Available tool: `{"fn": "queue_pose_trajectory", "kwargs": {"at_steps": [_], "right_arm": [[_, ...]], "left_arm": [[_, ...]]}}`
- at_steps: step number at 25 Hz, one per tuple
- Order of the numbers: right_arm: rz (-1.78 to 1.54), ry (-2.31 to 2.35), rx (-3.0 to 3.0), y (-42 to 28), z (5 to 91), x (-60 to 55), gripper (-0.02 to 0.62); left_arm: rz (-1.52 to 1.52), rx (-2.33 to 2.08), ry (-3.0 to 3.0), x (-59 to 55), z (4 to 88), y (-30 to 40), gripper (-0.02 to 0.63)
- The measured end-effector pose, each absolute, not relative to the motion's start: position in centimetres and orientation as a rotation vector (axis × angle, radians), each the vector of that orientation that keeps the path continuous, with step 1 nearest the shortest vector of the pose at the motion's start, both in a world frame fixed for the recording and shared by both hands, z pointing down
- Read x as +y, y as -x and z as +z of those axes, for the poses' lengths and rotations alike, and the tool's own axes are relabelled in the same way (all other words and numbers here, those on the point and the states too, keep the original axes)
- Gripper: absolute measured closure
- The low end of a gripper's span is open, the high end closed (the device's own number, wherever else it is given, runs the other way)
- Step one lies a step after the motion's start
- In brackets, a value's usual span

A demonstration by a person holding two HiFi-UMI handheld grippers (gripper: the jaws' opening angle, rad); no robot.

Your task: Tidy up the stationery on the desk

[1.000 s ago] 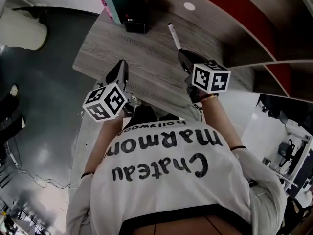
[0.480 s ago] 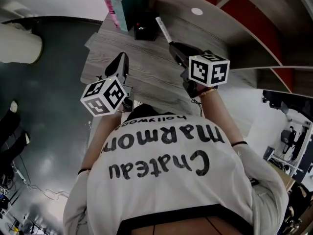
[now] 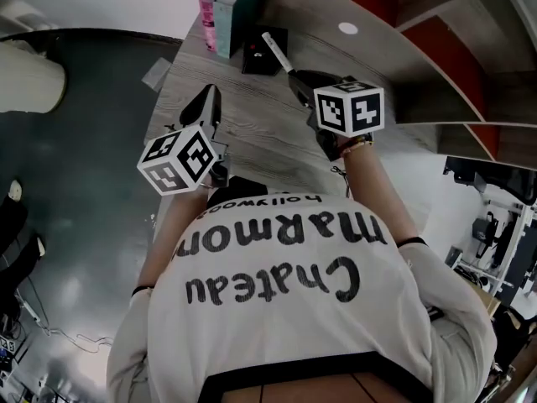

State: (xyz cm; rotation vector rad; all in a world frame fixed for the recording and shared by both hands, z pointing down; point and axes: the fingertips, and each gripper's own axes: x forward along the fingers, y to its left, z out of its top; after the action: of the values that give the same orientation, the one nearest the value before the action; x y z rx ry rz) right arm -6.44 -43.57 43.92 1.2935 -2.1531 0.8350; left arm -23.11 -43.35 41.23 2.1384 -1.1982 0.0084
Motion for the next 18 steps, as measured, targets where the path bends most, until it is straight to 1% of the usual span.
{"fn": "queue_pose_trajectory", "kwargs": {"at_steps": [18], "right_arm": [[0.723,-1.314,-2.053,6.9,42.6,-46.5,0.515]], "left_arm": [[-0.042,-1.173,-2.122,-44.7,41.5,24.6,0.591]]}}
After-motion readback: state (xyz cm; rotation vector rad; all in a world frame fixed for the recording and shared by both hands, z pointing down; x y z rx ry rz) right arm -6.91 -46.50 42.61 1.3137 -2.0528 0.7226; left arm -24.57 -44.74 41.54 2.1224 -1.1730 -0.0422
